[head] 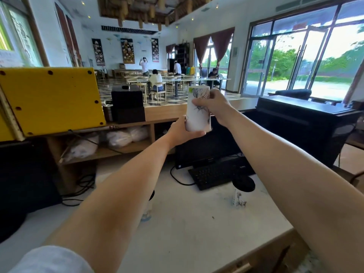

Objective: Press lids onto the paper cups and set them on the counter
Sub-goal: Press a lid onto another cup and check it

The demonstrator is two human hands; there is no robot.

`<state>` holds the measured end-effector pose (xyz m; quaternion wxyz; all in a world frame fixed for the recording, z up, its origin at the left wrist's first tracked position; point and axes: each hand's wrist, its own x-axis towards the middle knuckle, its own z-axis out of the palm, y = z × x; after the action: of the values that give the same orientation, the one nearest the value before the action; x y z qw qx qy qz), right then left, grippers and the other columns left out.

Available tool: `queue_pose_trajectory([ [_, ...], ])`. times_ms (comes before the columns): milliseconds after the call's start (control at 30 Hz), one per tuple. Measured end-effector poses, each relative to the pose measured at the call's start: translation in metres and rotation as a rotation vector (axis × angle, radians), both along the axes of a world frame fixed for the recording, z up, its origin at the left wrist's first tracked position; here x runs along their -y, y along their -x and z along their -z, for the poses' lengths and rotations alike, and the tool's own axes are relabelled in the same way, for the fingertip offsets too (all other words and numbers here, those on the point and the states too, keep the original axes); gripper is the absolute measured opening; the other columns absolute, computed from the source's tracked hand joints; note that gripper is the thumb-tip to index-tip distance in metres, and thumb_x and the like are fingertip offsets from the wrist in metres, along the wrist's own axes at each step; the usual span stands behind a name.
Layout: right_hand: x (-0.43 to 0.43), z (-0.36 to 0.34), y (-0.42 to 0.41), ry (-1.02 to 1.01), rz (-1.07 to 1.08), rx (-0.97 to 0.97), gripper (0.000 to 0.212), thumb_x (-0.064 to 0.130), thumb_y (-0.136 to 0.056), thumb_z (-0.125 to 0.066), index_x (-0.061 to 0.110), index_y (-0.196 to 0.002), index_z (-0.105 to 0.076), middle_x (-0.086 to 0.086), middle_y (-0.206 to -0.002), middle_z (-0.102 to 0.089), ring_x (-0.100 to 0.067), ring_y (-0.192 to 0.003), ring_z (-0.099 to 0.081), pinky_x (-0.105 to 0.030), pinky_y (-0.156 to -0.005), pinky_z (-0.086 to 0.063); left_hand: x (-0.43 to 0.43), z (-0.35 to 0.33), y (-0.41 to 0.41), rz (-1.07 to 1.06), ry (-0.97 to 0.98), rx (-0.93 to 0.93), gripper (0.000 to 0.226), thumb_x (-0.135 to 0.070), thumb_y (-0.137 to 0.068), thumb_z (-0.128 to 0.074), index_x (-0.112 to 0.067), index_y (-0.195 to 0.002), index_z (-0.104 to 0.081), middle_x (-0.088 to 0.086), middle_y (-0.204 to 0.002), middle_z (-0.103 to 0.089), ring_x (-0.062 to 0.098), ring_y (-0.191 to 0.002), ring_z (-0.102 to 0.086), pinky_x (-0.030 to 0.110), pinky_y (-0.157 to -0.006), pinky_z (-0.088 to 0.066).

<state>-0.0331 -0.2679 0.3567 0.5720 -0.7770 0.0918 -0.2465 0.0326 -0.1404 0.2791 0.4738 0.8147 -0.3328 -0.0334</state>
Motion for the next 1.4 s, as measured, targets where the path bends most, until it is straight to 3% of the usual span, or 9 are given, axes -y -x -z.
queue_pose_trajectory([
  [333, -0.009, 0.029, -0.002, 0.119, -0.022, -0.05, 0.069, 0.023, -0.07, -0.081, 0.008, -0.126, -0.044, -0.008, -0.123, -0.057, -0.023, -0.109, -0.057, -0.04, -0.093, -0.051, -0.006, 0.035, -0.001, -0.106, -0.041, 0.027, 0.09, -0.049, -0.064, -0.079, -0.016, -0.136, -0.036, 0.0, -0.125, -0.05, 0.014, -0.107, -0.047, 0.027, -0.085, -0.04],
  [500, -0.01, 0.024, -0.003, 0.112, -0.033, -0.026, 0.067, 0.022, -0.07, -0.081, 0.007, -0.125, -0.045, -0.008, -0.123, -0.057, -0.023, -0.109, -0.057, -0.04, -0.093, -0.051, -0.003, 0.035, 0.004, -0.079, 0.12, -0.038, 0.09, -0.039, -0.069, -0.08, -0.015, -0.14, -0.029, -0.002, -0.122, -0.049, 0.018, -0.116, -0.05, 0.029, -0.089, -0.044],
  [567, -0.011, 0.02, -0.003, 0.068, -0.044, 0.002, 0.066, 0.02, -0.071, -0.08, 0.007, -0.125, -0.045, -0.008, -0.123, -0.057, -0.023, -0.109, -0.057, -0.039, -0.093, -0.05, -0.003, 0.039, 0.01, -0.041, 0.293, -0.213, 0.101, -0.033, -0.073, -0.078, -0.015, -0.147, -0.012, 0.004, -0.139, -0.041, 0.023, -0.128, -0.044, 0.033, -0.093, -0.044],
  [633, -0.011, 0.016, -0.002, -0.033, -0.085, 0.035, 0.066, 0.017, -0.072, -0.079, 0.006, -0.127, -0.045, -0.009, -0.124, -0.057, -0.025, -0.111, -0.057, -0.041, -0.095, -0.05, -0.004, 0.046, 0.019, 0.046, 0.504, -0.575, 0.107, -0.037, -0.074, -0.075, -0.023, -0.15, 0.0, 0.013, -0.152, -0.024, 0.031, -0.133, -0.038, 0.042, -0.094, -0.048],
  [767, -0.011, 0.019, 0.006, -0.295, -0.233, 0.104, 0.056, 0.009, -0.077, -0.074, 0.005, -0.124, -0.046, -0.01, -0.117, -0.058, -0.025, -0.105, -0.06, -0.038, -0.089, -0.053, -0.003, 0.063, 0.038, 0.358, 0.908, -1.014, 0.089, -0.042, -0.072, -0.07, -0.022, -0.144, -0.022, 0.025, -0.142, -0.033, 0.038, -0.121, -0.051, 0.047, -0.089, -0.054],
  [900, -0.001, 0.033, 0.013, -0.517, -0.327, 0.15, 0.037, 0.006, -0.082, -0.068, 0.01, -0.114, -0.049, -0.016, -0.121, -0.056, -0.026, -0.104, -0.059, -0.038, -0.089, -0.052, -0.005, 0.055, 0.039, 0.386, 1.105, -0.957, 0.064, -0.03, -0.079, -0.069, -0.008, -0.133, -0.045, 0.017, -0.119, -0.056, 0.031, -0.115, -0.059, 0.047, -0.091, -0.052],
  [1000, 0.012, 0.042, 0.018, -0.523, -0.345, 0.125, 0.056, 0.003, -0.082, -0.067, 0.009, -0.131, -0.042, -0.013, -0.116, -0.058, -0.024, -0.101, -0.06, -0.038, -0.092, -0.052, -0.015, 0.043, 0.031, 0.264, 1.103, -0.904, 0.049, -0.029, -0.079, -0.068, -0.009, -0.122, -0.055, 0.014, -0.111, -0.061, 0.026, -0.108, -0.061, 0.047, -0.088, -0.053],
  [1200, 0.023, 0.057, 0.023, -0.252, -0.346, -0.103, 0.056, 0.014, -0.08, -0.072, 0.013, -0.13, -0.046, -0.012, -0.13, -0.055, -0.022, -0.116, -0.057, -0.044, -0.101, -0.046, -0.028, 0.015, 0.019, 0.088, 1.095, -0.857, 0.023, -0.023, -0.087, -0.062, -0.01, -0.104, -0.055, 0.013, -0.112, -0.056, 0.028, -0.106, -0.058, 0.045, -0.084, -0.053],
  [1400, 0.012, 0.062, 0.015, 0.165, -0.293, -0.252, 0.058, 0.027, -0.076, -0.076, 0.014, -0.124, -0.046, -0.008, -0.124, -0.054, -0.022, -0.112, -0.056, -0.044, -0.097, -0.049, -0.036, -0.017, 0.015, -0.003, 0.984, -0.695, 0.035, -0.017, -0.087, -0.063, -0.013, -0.118, -0.048, 0.007, -0.113, -0.056, 0.022, -0.109, -0.053, 0.046, -0.088, -0.048],
])
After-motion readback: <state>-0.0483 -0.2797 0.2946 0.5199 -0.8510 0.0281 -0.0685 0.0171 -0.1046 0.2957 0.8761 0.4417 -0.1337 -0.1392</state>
